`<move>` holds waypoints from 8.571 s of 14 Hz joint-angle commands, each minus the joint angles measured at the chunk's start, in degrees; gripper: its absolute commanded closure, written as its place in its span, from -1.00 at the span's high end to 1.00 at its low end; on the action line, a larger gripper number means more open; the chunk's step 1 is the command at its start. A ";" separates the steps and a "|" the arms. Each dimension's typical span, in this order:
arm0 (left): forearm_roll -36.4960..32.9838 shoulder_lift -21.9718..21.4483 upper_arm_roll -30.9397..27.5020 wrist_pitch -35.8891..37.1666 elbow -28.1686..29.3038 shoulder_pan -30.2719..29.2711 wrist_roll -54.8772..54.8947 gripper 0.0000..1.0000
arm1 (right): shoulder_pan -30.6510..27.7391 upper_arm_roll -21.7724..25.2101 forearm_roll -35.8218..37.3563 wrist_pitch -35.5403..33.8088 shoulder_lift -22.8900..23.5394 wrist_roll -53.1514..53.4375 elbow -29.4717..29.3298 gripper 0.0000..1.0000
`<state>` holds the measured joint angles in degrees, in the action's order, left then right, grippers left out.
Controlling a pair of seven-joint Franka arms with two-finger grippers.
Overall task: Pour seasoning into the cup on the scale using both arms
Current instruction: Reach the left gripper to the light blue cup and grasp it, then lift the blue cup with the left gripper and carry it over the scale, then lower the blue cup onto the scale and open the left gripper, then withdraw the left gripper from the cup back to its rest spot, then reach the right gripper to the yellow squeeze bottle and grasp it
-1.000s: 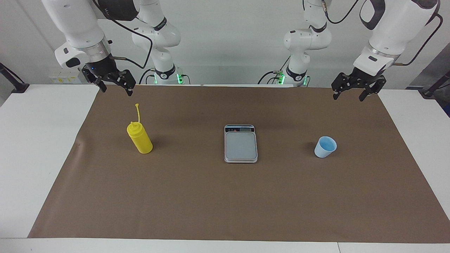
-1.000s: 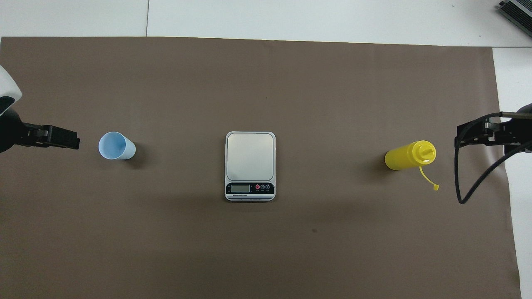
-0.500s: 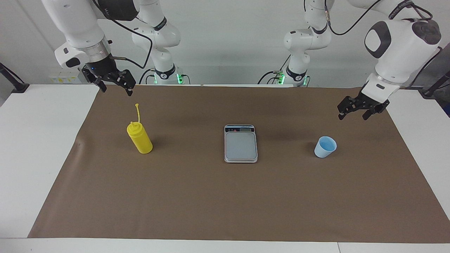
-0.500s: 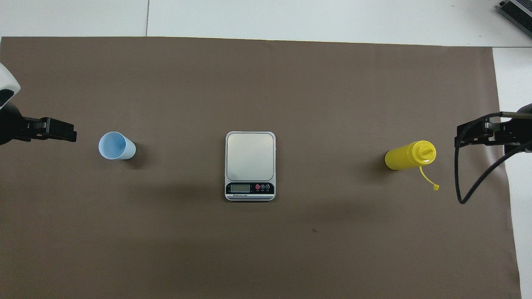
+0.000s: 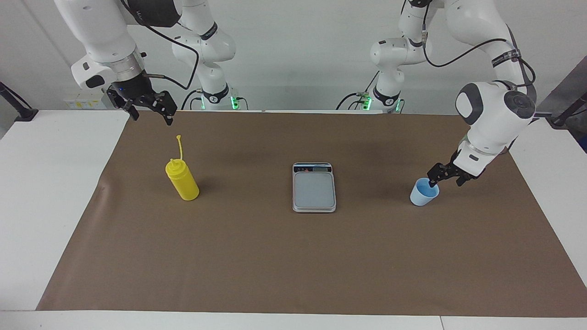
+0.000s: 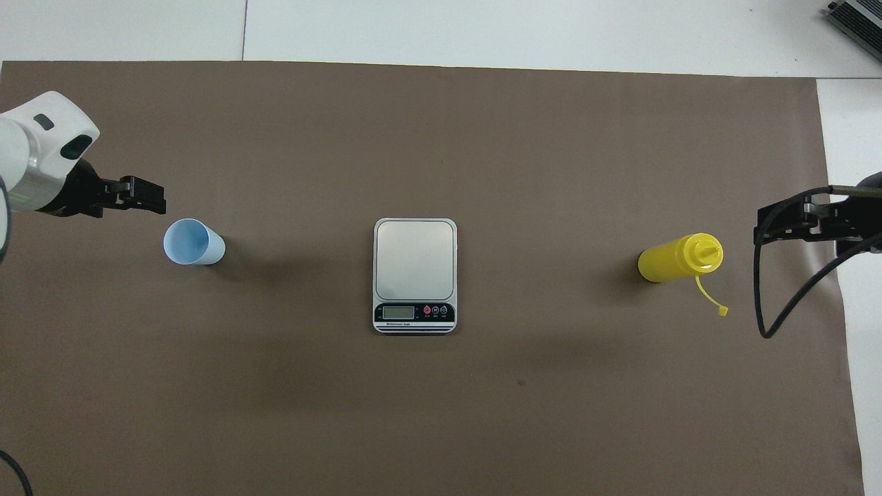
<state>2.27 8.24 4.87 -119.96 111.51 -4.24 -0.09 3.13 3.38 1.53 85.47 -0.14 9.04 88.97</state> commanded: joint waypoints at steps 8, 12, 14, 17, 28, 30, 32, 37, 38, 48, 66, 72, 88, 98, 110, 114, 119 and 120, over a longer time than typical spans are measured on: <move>0.81 -1.38 0.31 -6.07 7.49 -1.03 -2.19 1.00 | -0.67 -0.30 0.23 0.14 -1.35 -1.30 1.56 1.00; 0.89 -0.42 0.31 -6.86 7.84 -1.03 -2.46 1.00 | -0.58 -0.30 0.23 0.14 -1.35 -1.30 1.56 1.00; 0.81 -0.15 0.31 -7.30 8.28 -1.03 -2.81 1.00 | -0.67 -0.30 0.23 0.14 -1.35 -1.30 1.56 1.00; 0.89 -0.15 0.31 -10.03 10.04 -0.77 -4.48 0.92 | -0.67 -0.39 0.23 0.14 -1.35 -1.30 1.56 1.00; 0.72 1.87 0.31 -0.31 1.12 0.03 -4.13 -1.00 | -0.67 -0.30 0.23 0.14 -1.35 -1.30 1.56 1.00; 0.72 1.96 0.57 6.90 -5.31 0.11 -4.04 -1.00 | -0.67 -0.30 0.23 0.14 -1.35 -1.30 1.56 1.00; 0.98 1.43 1.88 12.79 -10.32 0.72 -4.22 -1.00 | -0.67 -0.39 0.23 0.14 -1.35 -1.30 1.56 1.00; 2.91 2.04 7.07 17.93 -16.77 7.29 -18.77 -1.00 | -0.67 -0.30 0.23 0.14 -1.35 -1.30 1.56 1.00; 3.27 2.05 7.17 16.35 -16.42 9.93 -21.77 -1.00 | -0.67 -0.30 0.23 0.14 -1.35 -1.30 1.56 1.00; 6.70 6.96 6.99 2.54 -12.55 26.57 -40.26 -1.00 | -0.67 -0.39 0.23 0.14 -1.35 -1.30 1.56 1.00; 1.51 11.27 6.90 -3.00 -11.05 26.92 -40.17 -1.00 | -0.67 -0.30 0.23 0.14 -1.35 -1.30 1.56 1.00; 1.51 11.63 6.82 -3.70 -10.35 27.18 -40.34 -0.27 | -0.67 -0.39 0.23 0.14 -1.35 -1.30 1.56 1.00; -2.01 -6.03 6.29 18.52 -12.37 11.20 -18.75 1.00 | -0.58 -0.30 0.23 0.14 -1.35 -1.30 1.56 1.00; -1.83 -10.35 6.11 23.81 -12.37 0.21 -2.83 1.00 | -0.67 -0.30 0.23 0.14 -1.35 -1.30 1.56 1.00; -1.83 -11.14 5.76 26.44 -13.86 -2.17 -0.09 1.00 | -0.67 -0.39 -1.96 6.62 -1.62 -0.78 4.00 1.00; -0.86 -10.96 5.50 27.75 -16.40 -2.96 -0.18 1.00 | -3.04 0.05 -2.23 13.83 -1.80 -0.51 7.44 1.00; -1.13 -10.26 5.32 30.93 -18.61 -2.79 -0.26 1.00 | -5.32 0.05 -2.23 22.00 -1.53 -1.65 9.90 0.73; -1.21 -10.35 5.41 30.75 -18.35 -2.26 -0.35 1.00 | -5.33 0.05 -2.23 22.89 -1.01 -1.05 10.34 0.73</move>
<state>0.85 -2.37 10.04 -90.59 94.04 -6.49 -1.05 -1.37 3.70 0.61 105.26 -0.29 9.03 96.57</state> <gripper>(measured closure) 0.000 0.132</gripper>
